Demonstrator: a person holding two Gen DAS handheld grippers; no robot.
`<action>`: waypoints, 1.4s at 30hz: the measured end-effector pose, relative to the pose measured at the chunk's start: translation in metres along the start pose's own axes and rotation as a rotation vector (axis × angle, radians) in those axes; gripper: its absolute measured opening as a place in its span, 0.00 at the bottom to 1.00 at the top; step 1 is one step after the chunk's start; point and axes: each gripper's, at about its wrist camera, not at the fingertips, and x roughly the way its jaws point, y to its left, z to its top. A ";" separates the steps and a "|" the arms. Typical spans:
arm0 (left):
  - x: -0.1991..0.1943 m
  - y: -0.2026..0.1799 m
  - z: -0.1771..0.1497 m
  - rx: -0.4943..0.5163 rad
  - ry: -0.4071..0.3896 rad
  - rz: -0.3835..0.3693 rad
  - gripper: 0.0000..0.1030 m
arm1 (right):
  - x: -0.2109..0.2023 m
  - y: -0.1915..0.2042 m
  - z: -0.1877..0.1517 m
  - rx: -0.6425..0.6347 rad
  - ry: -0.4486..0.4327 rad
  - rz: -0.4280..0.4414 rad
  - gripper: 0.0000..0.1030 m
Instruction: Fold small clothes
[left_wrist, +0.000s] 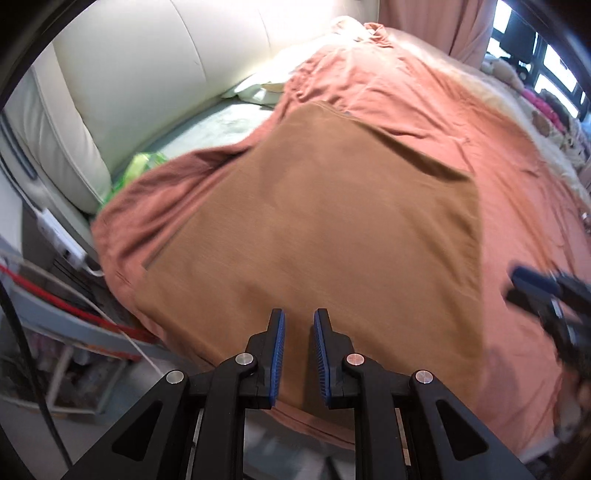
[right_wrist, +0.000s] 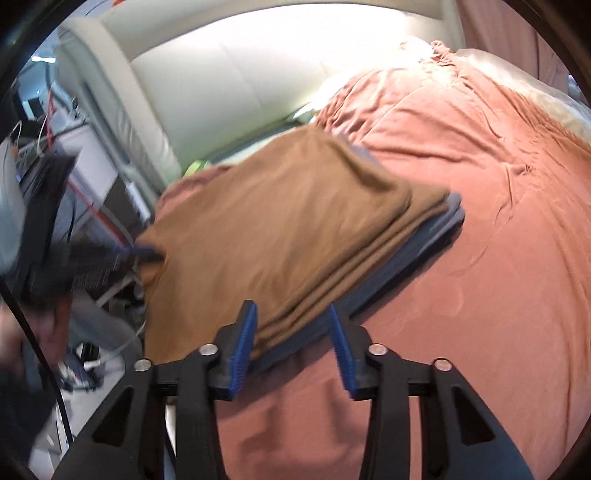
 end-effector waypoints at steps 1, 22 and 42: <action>0.000 -0.004 -0.005 -0.022 0.006 -0.016 0.17 | 0.005 0.000 0.009 -0.009 -0.011 0.010 0.34; 0.002 -0.058 -0.038 -0.166 -0.079 0.006 0.17 | 0.084 -0.071 0.042 0.050 -0.017 -0.079 0.00; -0.093 -0.107 -0.069 -0.165 -0.183 -0.091 0.17 | -0.107 -0.044 -0.007 0.085 -0.052 -0.161 0.06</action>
